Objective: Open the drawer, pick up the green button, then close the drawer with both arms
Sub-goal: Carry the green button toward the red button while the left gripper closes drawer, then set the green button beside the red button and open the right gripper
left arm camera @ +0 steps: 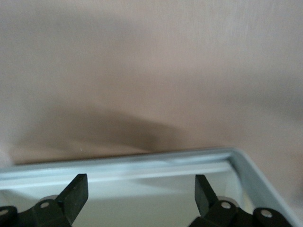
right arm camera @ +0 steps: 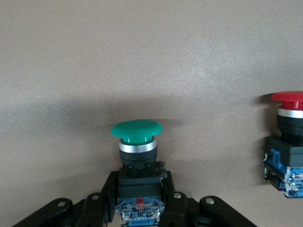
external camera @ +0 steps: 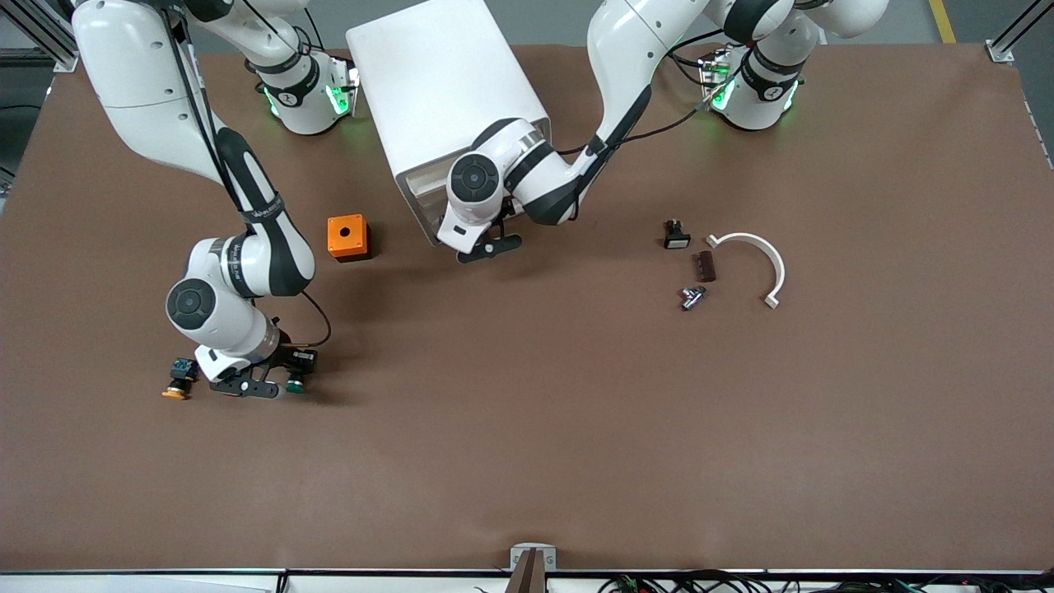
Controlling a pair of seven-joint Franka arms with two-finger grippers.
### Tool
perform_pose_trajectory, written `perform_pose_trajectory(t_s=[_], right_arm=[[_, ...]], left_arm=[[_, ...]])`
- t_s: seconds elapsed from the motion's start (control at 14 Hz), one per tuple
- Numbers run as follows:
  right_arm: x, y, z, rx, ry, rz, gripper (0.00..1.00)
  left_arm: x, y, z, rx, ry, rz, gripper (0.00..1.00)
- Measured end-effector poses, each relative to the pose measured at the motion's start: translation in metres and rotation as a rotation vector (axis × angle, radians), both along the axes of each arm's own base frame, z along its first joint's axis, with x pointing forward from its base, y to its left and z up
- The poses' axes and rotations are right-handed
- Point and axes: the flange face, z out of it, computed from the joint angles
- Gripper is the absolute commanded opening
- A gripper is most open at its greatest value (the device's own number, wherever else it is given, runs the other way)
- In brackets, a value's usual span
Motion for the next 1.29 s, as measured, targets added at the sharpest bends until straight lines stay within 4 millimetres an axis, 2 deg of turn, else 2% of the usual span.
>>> perform_pose_trajectory(t_s=[0.07,0.21,0.36,0.5,0.64,0.86,1.07,1.29], right_arm=[[0.0,0.0,0.0,0.0,0.0,-0.001,1.0],[0.0,-0.002,0.0,0.0,0.0,-0.003,1.0],[0.006,-0.003,0.007,-0.001,0.003,-0.005,1.0],[0.019,-0.009,0.028,-0.001,0.053,-0.005,1.0],[0.034,-0.022,0.062,0.003,0.08,0.028,1.0],[0.043,-0.054,0.116,0.012,0.08,0.092,1.0],[0.035,-0.078,0.165,0.028,0.139,0.092,1.0],[0.022,-0.084,0.237,0.038,0.189,0.091,1.0]], left_arm=[[0.019,0.011,0.006,-0.007,-0.007,0.03,1.0],[0.067,0.043,0.029,-0.021,-0.029,0.098,1.0],[0.112,0.079,0.061,-0.006,-0.103,0.122,1.0],[0.142,0.109,0.1,0.013,-0.189,0.13,1.0],[0.165,0.142,0.138,0.049,-0.237,0.144,1.0],[0.199,0.209,0.194,0.094,-0.267,0.213,1.0],[0.242,0.302,0.24,0.087,-0.308,0.279,1.0],[0.264,0.387,0.275,0.12,-0.338,0.3,1.0]])
